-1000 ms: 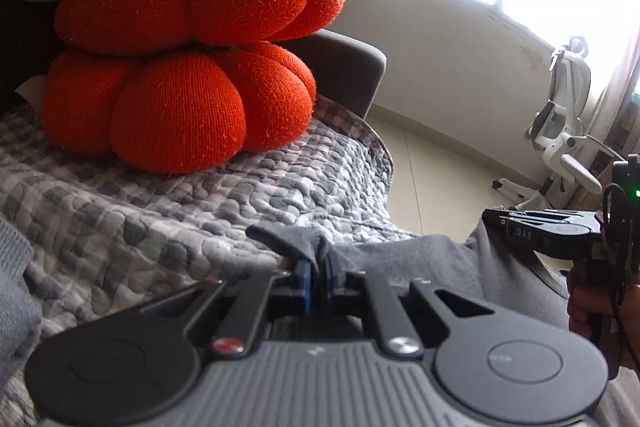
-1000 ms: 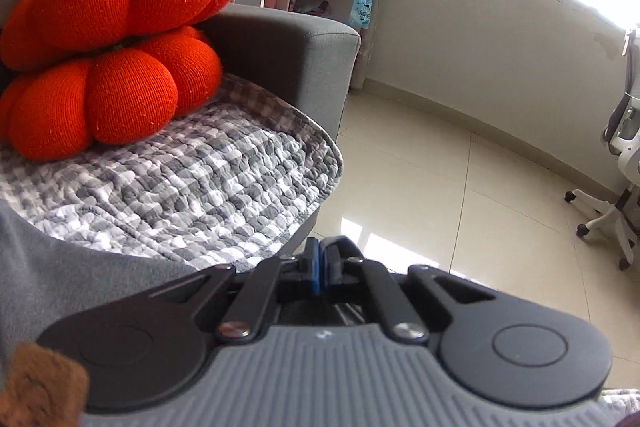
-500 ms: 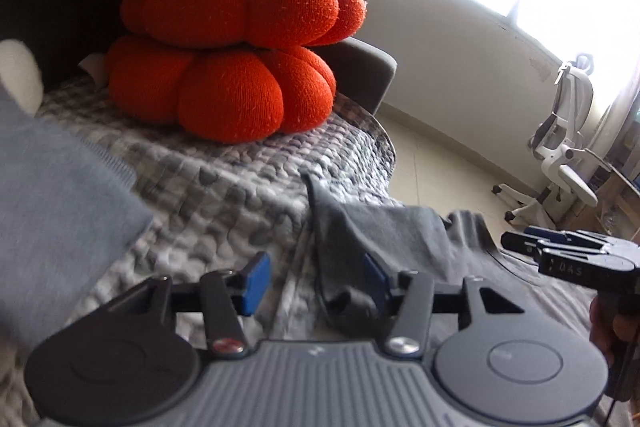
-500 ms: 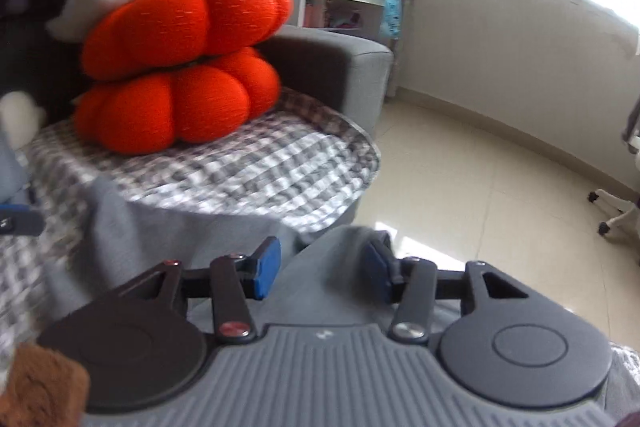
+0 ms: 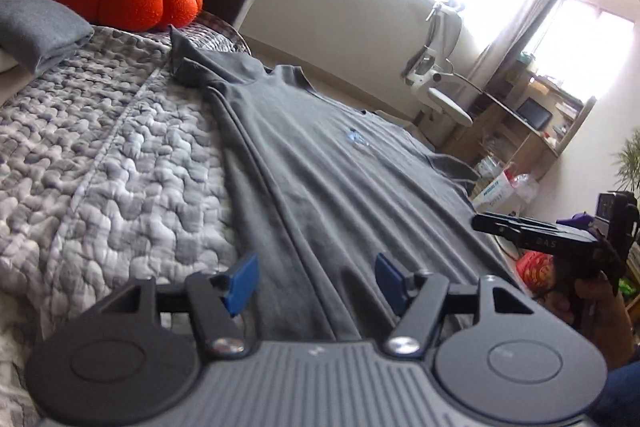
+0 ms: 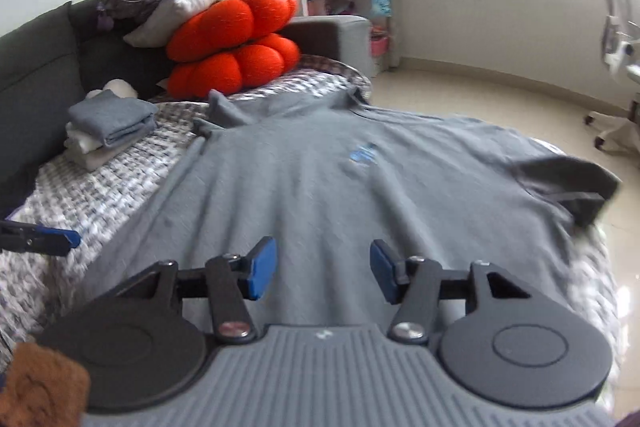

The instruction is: Fold clothes

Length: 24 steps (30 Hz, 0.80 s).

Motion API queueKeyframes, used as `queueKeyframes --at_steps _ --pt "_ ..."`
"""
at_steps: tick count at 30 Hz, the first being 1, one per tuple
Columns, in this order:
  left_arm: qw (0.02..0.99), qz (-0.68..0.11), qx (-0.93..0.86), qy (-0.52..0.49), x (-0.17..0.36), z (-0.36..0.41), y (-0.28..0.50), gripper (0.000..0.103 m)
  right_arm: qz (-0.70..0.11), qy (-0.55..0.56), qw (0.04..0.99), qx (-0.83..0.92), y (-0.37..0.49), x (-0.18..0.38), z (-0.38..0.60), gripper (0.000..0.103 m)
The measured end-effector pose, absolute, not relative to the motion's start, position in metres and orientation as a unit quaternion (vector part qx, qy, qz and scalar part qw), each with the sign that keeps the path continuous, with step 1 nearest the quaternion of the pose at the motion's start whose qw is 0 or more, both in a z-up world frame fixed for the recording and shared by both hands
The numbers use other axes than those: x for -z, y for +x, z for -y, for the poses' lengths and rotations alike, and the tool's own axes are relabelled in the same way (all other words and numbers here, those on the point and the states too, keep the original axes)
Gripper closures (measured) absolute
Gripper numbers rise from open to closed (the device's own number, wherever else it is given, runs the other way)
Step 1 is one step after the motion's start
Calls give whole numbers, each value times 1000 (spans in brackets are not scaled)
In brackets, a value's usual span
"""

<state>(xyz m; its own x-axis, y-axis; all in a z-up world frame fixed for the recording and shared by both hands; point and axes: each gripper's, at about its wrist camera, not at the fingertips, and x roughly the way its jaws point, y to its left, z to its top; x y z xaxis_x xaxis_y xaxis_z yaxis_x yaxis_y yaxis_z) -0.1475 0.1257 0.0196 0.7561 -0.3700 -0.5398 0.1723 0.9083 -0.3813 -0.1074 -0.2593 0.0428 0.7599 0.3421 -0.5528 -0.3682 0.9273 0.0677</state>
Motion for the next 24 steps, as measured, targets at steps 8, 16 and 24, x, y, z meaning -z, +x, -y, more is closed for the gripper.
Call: queueKeyframes --at_steps 8,16,24 --pt "932 -313 158 -92 -8 -82 -198 30 -320 46 945 -50 -195 5 347 46" --pt "932 -342 98 -68 5 -71 -193 98 -294 117 944 -97 -242 12 357 46" --pt "931 -326 87 -140 -4 -131 -216 99 -307 138 936 -105 -245 31 349 96"
